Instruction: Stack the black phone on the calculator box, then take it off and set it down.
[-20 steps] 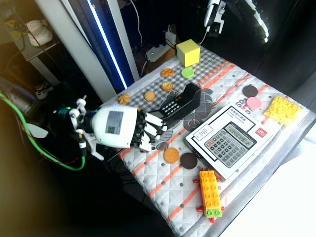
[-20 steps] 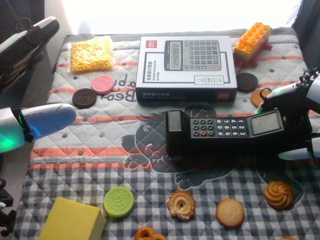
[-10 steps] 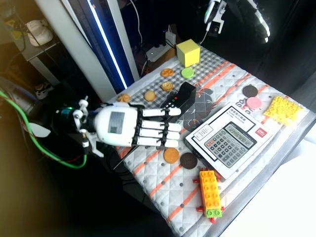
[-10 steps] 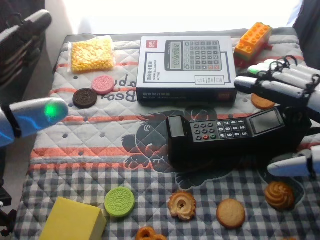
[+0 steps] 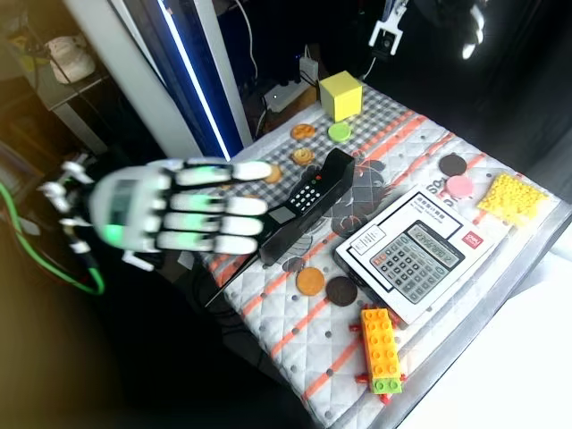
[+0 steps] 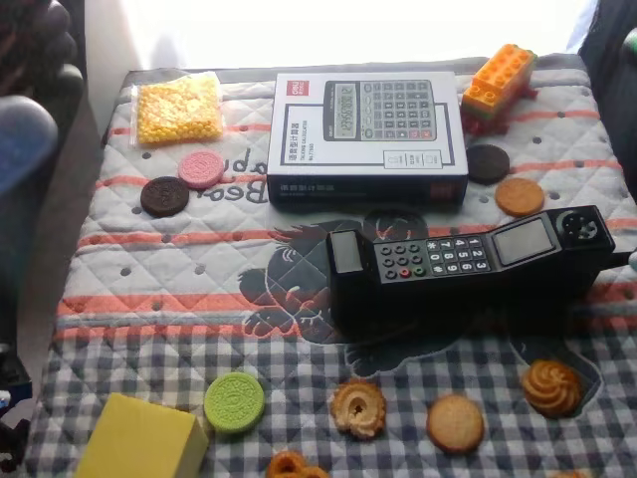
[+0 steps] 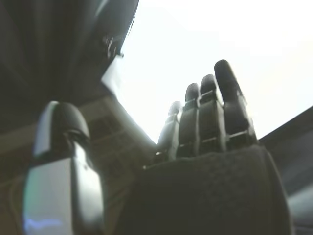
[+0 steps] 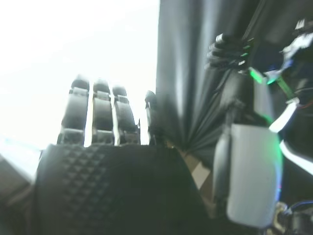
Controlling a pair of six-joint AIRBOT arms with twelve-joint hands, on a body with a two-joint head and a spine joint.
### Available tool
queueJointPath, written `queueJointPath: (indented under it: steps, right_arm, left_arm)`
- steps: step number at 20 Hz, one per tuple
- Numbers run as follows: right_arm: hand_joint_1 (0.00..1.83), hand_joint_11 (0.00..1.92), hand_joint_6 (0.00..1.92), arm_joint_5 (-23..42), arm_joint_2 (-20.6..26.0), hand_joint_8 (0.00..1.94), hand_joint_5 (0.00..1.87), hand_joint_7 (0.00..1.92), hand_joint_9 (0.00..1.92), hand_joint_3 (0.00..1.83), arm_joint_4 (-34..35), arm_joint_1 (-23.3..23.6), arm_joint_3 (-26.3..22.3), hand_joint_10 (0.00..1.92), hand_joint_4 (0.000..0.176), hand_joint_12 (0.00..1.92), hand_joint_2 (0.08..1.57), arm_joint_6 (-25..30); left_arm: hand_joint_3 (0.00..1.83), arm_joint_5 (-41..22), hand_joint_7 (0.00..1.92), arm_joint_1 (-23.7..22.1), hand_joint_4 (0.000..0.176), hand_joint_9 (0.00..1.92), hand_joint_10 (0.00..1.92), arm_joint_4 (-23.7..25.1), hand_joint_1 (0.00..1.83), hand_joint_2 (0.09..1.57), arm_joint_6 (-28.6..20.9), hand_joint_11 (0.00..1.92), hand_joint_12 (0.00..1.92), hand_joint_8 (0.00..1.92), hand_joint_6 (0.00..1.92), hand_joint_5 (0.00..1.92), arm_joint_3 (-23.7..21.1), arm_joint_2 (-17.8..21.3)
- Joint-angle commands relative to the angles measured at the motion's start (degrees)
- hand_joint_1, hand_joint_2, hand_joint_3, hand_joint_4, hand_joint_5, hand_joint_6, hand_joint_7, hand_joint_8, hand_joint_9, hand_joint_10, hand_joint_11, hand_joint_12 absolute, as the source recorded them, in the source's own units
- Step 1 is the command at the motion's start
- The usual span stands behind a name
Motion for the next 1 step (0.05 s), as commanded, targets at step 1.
queueJointPath:
  steps: [1]
  right_arm:
    - [0.66,0.05,0.01,9.8,0.7,0.00,0.04,0.00,0.05,0.00,0.2,0.6,-0.6,0.01,0.108,0.02,1.07,0.1]
  left_arm:
    - [0.01,-10.6,0.16,0.0,0.014,0.13,0.02,-0.5,0.06,1.18,-3.2,0.04,0.22,0.01,0.00,0.03,1.1,-0.5]
